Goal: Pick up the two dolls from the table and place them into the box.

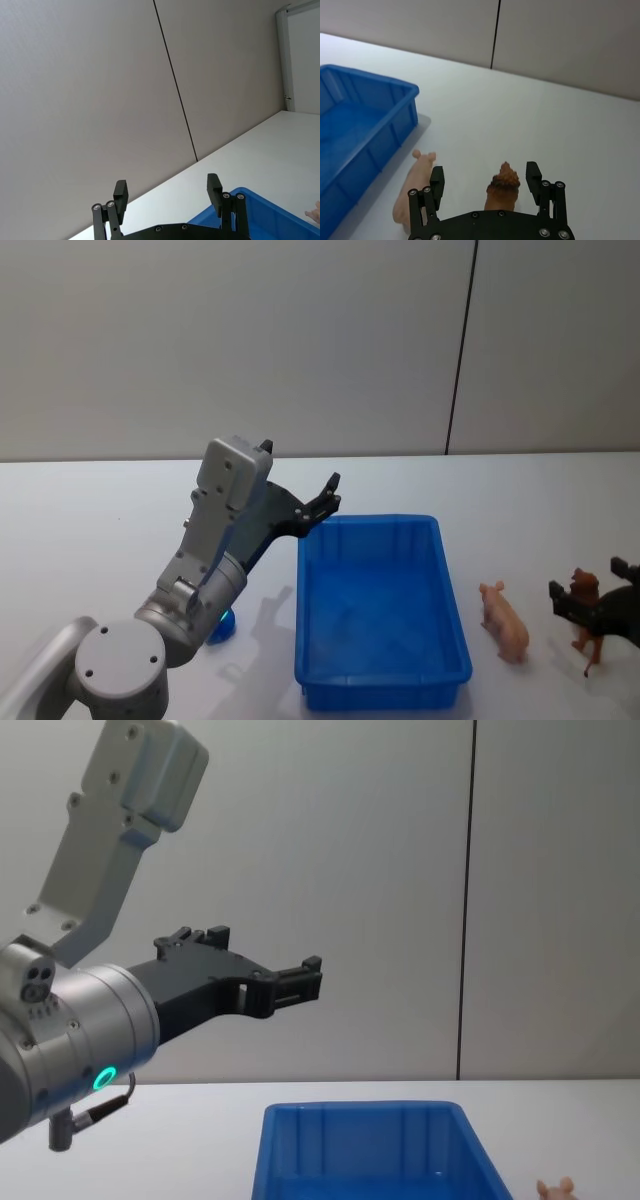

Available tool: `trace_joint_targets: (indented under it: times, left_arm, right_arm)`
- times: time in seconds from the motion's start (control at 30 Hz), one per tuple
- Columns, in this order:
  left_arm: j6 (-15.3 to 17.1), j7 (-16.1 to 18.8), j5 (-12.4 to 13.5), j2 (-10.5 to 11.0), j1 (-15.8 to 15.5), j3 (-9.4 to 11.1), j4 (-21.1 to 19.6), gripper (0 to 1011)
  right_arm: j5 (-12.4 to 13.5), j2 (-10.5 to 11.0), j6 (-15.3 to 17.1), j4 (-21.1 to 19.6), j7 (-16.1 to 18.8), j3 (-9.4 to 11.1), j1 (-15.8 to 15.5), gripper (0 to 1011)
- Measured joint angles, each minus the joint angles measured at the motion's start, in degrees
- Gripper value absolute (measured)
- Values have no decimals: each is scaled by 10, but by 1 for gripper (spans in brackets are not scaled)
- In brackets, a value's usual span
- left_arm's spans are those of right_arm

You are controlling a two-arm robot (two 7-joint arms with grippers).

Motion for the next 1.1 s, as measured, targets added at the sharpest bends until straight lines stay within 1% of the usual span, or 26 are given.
trace_joint_targets:
  times: [0.4, 0.67, 0.9, 0.97, 1.0, 1.1]
  left_arm:
    - [0, 0, 0, 0, 0, 0, 0, 1001]
    - [0, 0, 0, 0, 0, 0, 0, 1001]
    - [0, 0, 0, 0, 0, 0, 0, 1001]
    - [0, 0, 0, 0, 0, 0, 0, 1001]
    - [0, 0, 0, 0, 0, 0, 0, 1001]
    - [0, 0, 0, 0, 0, 0, 0, 1001]
  right_arm:
    - [14, -4, 31, 42, 5, 1, 10, 1004]
    - [19, -8, 43, 64, 6, 0, 17, 1003]
    - [20, -14, 49, 81, 17, -4, 26, 1003]
    - [21, -15, 51, 86, 20, -5, 29, 994]
    - [21, -16, 52, 88, 21, -6, 30, 947]
    - [21, -19, 54, 95, 24, -8, 34, 885]
